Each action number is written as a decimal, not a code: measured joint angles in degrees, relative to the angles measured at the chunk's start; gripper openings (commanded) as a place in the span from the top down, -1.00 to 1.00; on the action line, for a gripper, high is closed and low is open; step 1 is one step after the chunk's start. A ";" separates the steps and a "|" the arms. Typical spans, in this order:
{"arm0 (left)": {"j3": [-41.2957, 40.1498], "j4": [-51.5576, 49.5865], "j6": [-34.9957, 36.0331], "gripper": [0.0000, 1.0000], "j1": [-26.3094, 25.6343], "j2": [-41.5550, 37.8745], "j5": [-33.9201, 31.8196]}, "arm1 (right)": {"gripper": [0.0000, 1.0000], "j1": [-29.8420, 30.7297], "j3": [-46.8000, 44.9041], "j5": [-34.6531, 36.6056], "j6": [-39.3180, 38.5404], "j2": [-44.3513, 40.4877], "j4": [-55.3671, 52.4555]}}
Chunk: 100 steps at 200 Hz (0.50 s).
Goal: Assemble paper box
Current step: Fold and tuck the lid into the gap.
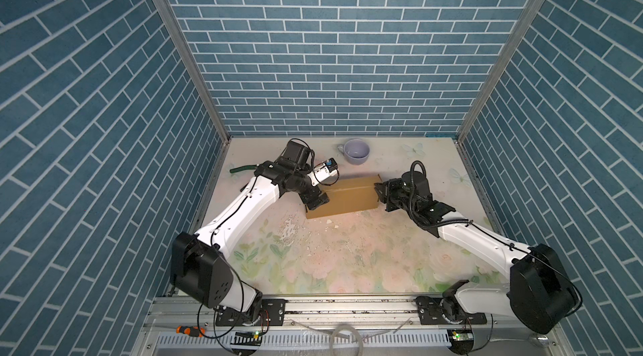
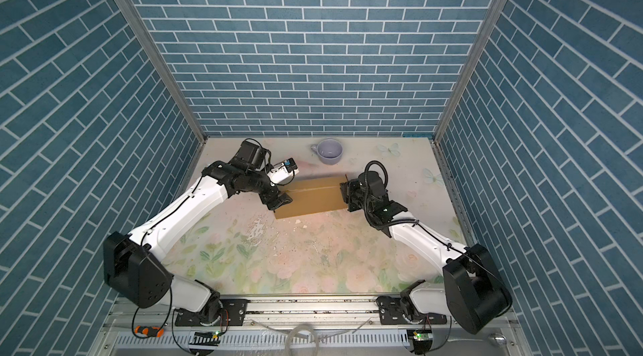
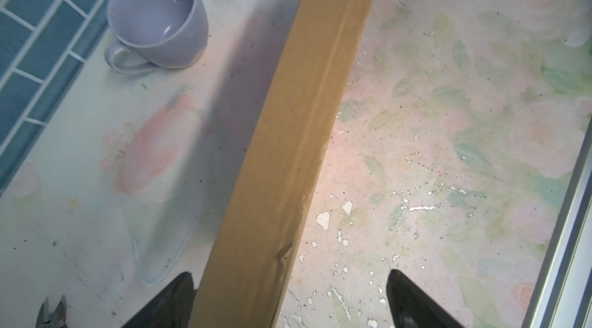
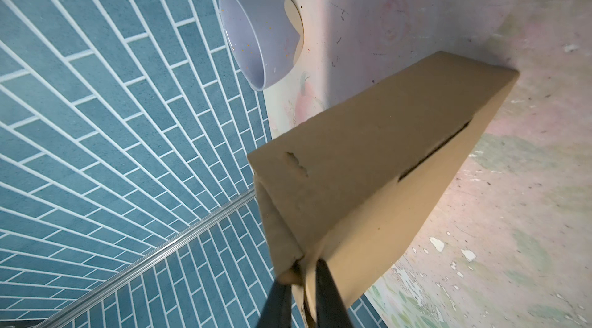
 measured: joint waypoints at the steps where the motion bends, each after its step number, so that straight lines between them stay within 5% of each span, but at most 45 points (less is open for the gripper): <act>1: 0.00 -0.02 0.04 -0.89 -0.02 0.09 -0.07 | 0.69 0.00 0.00 -0.02 0.00 0.02 0.04; 42: -0.70 2.45 3.39 -0.71 -1.22 2.40 -5.44 | 0.69 0.00 0.07 0.00 -0.02 0.35 0.66; 100: -9.20 13.57 9.14 0.12 -2.36 0.96 -9.14 | 0.54 -0.33 0.07 0.17 -0.07 0.31 0.26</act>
